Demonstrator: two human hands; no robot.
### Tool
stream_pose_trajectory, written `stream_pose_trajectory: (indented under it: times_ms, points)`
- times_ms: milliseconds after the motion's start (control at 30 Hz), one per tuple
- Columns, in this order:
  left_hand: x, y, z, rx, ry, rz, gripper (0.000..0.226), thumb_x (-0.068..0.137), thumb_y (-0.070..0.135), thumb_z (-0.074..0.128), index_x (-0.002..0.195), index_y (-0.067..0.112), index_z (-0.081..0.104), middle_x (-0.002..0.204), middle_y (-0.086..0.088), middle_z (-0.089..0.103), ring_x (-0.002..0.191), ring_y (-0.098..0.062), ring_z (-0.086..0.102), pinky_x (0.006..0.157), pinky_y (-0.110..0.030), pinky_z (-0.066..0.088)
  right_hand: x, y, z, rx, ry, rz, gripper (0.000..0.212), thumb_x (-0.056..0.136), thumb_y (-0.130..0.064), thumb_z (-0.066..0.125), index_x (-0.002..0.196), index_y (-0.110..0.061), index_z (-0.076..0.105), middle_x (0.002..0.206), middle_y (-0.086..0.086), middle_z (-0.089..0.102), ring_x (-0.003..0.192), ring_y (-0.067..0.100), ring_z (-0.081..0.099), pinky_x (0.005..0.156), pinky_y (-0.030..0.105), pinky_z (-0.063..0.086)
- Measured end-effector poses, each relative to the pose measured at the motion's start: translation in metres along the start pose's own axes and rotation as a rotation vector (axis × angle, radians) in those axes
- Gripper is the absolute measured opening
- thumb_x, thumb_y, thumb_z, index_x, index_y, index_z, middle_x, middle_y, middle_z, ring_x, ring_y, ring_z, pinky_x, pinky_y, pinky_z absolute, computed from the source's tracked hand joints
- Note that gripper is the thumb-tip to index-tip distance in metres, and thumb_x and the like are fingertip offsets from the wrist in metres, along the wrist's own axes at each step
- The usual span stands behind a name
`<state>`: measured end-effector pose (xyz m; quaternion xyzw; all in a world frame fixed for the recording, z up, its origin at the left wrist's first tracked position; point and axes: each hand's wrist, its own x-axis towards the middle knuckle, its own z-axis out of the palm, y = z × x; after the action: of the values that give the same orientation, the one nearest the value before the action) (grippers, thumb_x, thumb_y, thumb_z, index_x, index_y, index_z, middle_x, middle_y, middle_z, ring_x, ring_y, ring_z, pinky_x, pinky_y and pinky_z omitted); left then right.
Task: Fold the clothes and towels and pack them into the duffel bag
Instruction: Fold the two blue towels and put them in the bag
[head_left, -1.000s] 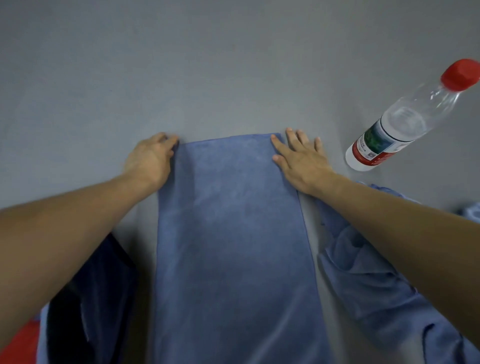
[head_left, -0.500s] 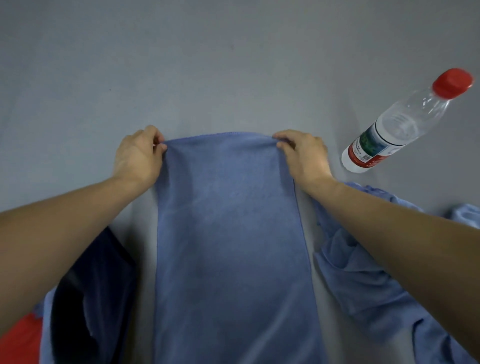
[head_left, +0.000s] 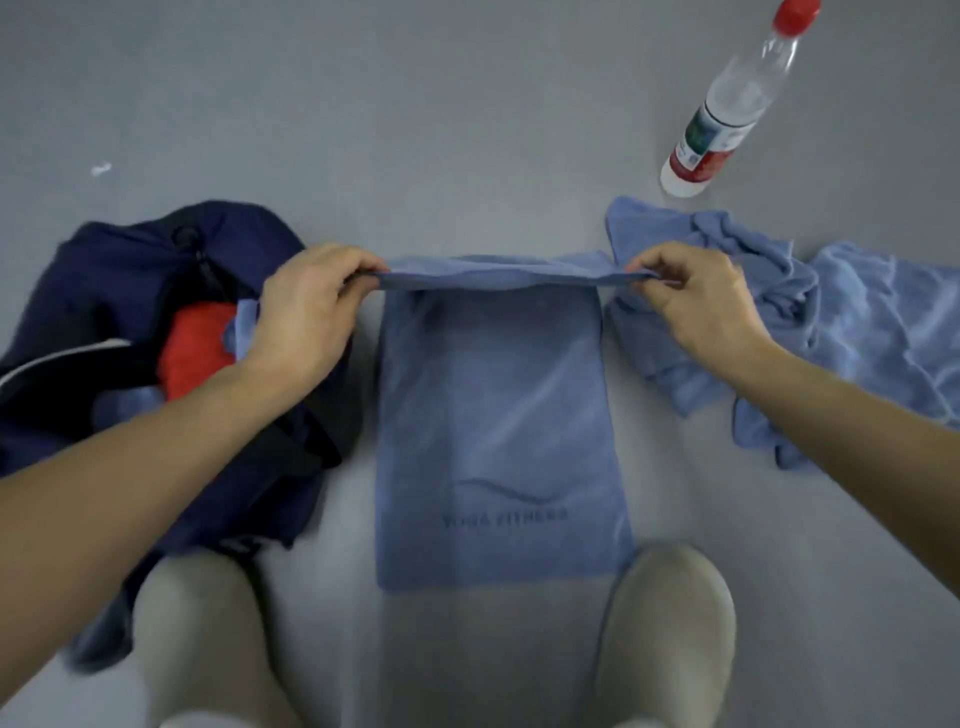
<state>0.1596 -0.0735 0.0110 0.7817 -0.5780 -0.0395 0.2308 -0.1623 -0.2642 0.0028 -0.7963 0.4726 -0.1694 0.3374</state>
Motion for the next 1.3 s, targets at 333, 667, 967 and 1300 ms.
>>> stream_pose_trajectory:
  times_ms: [333,667,967,1300]
  points:
    - [-0.225,0.034,0.008,0.079,-0.263,0.062,0.021,0.081,0.014,0.061,0.096,0.022,0.074,0.091,0.005,0.067,0.075,-0.024,0.061,0.069,-0.035,0.05,-0.182,0.039,0.015,-0.262,-0.311,-0.243,0.022,0.074,-0.012,0.061,0.089,-0.022,0.073,0.096,-0.004,0.075,0.095,0.015,0.067,0.078,0.021,0.042]
    - [-0.224,0.024,0.05,0.115,-0.492,0.104,0.036,0.096,0.053,0.045,0.102,0.032,0.074,0.095,0.015,0.067,0.085,-0.012,0.062,0.075,-0.029,0.052,-0.177,0.045,0.049,-0.387,-0.606,-0.342,0.017,0.084,-0.045,0.054,0.077,-0.032,0.062,0.082,-0.017,0.062,0.088,0.011,0.058,0.087,0.035,0.049]
    - [-0.091,0.026,0.143,0.219,-0.555,-0.145,0.073,0.094,0.063,0.007,0.156,0.028,-0.009,0.166,-0.004,-0.011,0.153,-0.024,-0.011,0.122,-0.046,-0.009,-0.063,0.055,0.11,-0.694,-0.529,-0.235,0.079,0.098,-0.064,0.019,0.157,-0.012,0.025,0.165,0.01,0.023,0.153,0.029,0.018,0.119,0.056,0.025]
    - [-0.041,-0.017,0.119,0.34,-0.657,-0.171,0.07,0.098,0.066,0.005,0.154,0.033,-0.021,0.164,-0.001,-0.026,0.152,-0.021,-0.021,0.124,-0.046,-0.006,-0.012,0.068,0.094,-0.73,-0.541,-0.181,0.067,0.09,-0.065,-0.01,0.15,-0.04,-0.026,0.165,-0.007,-0.019,0.153,0.023,-0.018,0.125,0.047,0.001]
